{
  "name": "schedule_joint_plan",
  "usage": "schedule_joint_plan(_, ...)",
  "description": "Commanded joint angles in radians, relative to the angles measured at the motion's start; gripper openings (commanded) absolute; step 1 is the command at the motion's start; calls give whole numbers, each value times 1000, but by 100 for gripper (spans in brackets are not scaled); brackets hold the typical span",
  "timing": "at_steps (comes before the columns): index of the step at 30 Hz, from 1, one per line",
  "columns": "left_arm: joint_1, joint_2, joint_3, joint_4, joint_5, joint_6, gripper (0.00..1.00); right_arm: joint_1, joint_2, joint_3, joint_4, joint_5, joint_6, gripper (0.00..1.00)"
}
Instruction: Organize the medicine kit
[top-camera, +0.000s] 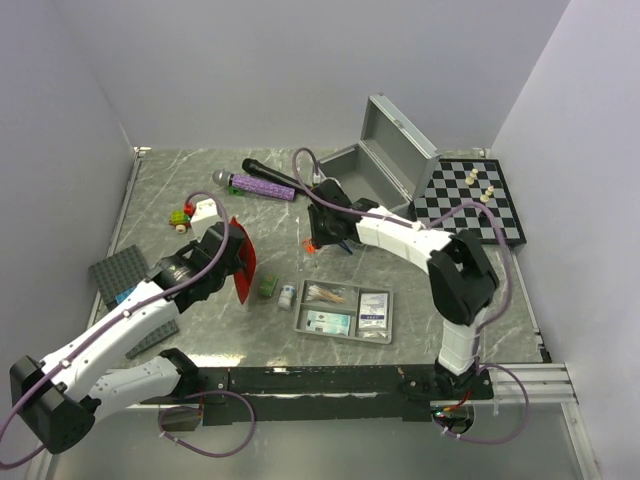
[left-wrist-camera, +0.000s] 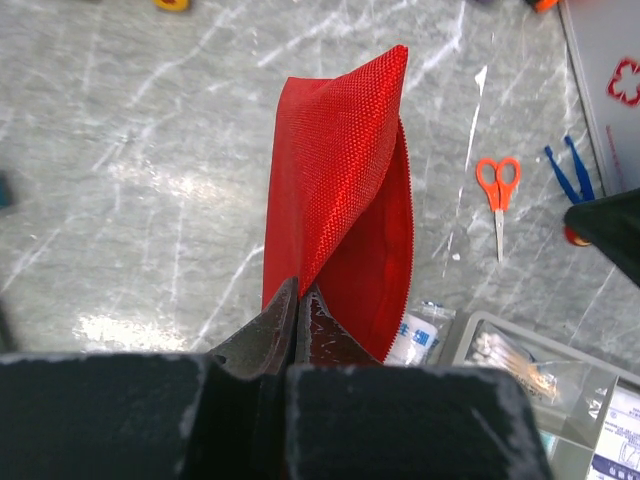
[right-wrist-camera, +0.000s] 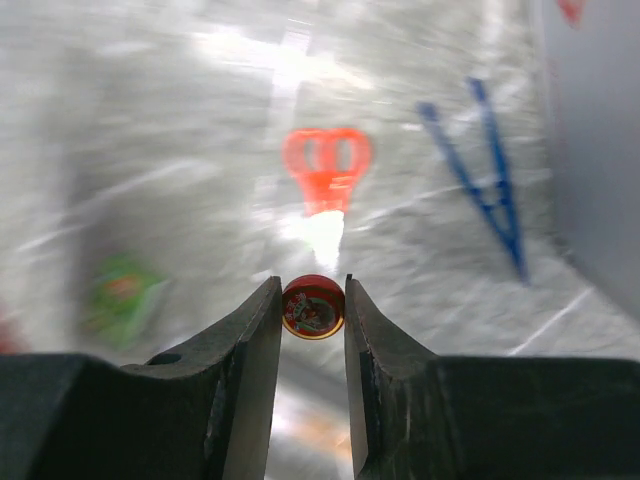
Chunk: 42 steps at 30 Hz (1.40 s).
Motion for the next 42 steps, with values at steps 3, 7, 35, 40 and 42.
schedule_joint_plan(3,4,43,54,77,67,2,1,98,-136,73,26,-86,46,17)
schedule_joint_plan(7,2,60,71,95,101,7,1,158,-145,133,44,-167,60,17)
schedule_joint_plan(35,-7,34,74,79,100,-21,1,198,-141,220,0,-144,83,59)
schedule_joint_plan(40,-9,5,64,48,49,-11,1,117,-216,93,-9,-94,5,54)
schedule_joint_plan(42,-7,-19,48,40,31,-11,1,90,-202,42,-8,-43,-26,49)
